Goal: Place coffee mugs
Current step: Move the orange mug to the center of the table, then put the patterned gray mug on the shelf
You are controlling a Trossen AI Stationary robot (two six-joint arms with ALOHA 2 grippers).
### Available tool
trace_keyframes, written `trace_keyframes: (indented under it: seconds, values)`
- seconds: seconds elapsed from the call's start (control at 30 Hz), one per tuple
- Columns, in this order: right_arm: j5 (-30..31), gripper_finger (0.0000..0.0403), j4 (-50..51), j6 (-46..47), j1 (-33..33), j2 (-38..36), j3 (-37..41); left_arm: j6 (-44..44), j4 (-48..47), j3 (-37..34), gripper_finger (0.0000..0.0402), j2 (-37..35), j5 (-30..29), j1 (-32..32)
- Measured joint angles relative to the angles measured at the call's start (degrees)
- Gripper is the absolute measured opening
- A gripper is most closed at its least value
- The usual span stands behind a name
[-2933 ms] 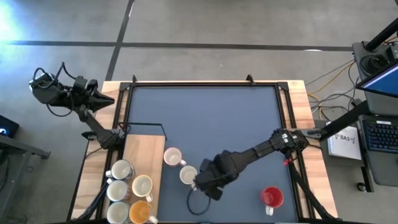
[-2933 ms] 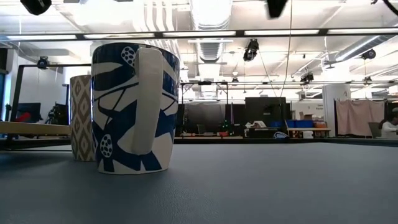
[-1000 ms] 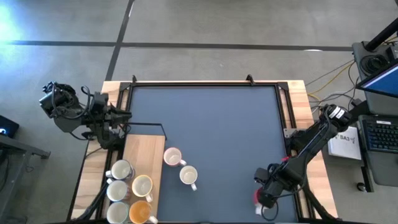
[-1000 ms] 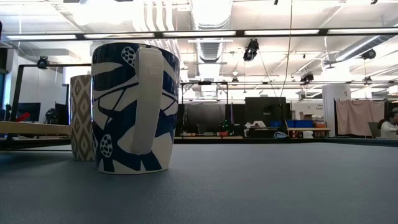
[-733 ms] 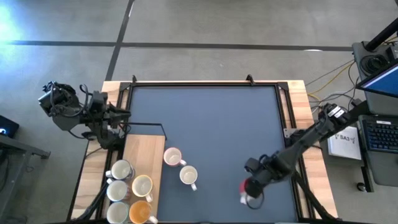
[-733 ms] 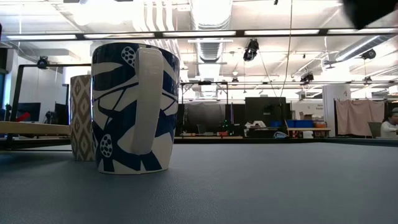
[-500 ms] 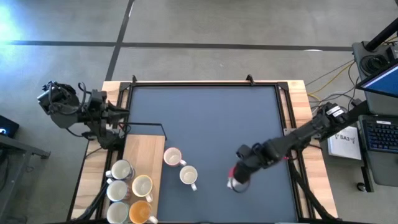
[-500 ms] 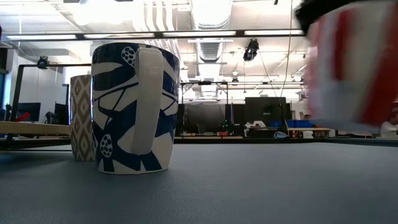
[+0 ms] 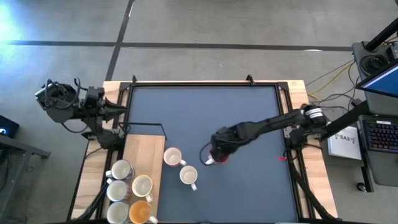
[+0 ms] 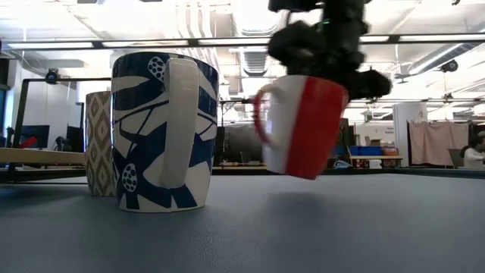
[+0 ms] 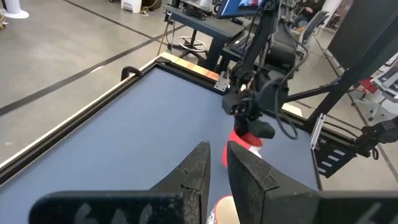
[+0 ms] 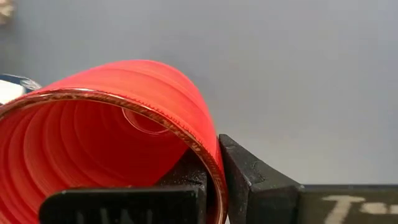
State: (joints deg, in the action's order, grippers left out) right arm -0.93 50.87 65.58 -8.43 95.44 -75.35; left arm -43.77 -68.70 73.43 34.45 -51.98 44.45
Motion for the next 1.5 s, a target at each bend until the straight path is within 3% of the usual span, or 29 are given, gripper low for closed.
trace_keyframes:
  seconds: [0.33, 0.83, 1.03, 1.27, 1.5]
  values:
    - [-2.1, 0.0013, 5.1, -4.6, 3.3, 11.4, -13.1, 0.0, -1.9, 0.0, 0.0036, -3.6, 1.0, 0.0]
    - [-2.0, 0.0013, 6.6, -3.3, 4.7, 20.5, -25.6, 2.8, -2.2, -0.1, 0.0036, -3.5, 1.1, 0.0]
    - [-1.9, 0.0015, 13.0, -5.1, 4.7, 24.7, -32.4, 2.8, -2.9, -0.1, 0.0036, -3.5, 1.8, 0.0]
    - [-1.9, 0.0060, 16.0, -9.8, 4.7, 28.6, -40.2, 2.8, -3.7, -0.1, 0.0036, -3.5, 2.0, 0.0]
    - [0.7, 0.0097, 18.4, -12.2, 4.7, 27.4, -41.4, 2.8, -3.9, -0.1, 0.0036, -3.5, 2.8, 0.0]
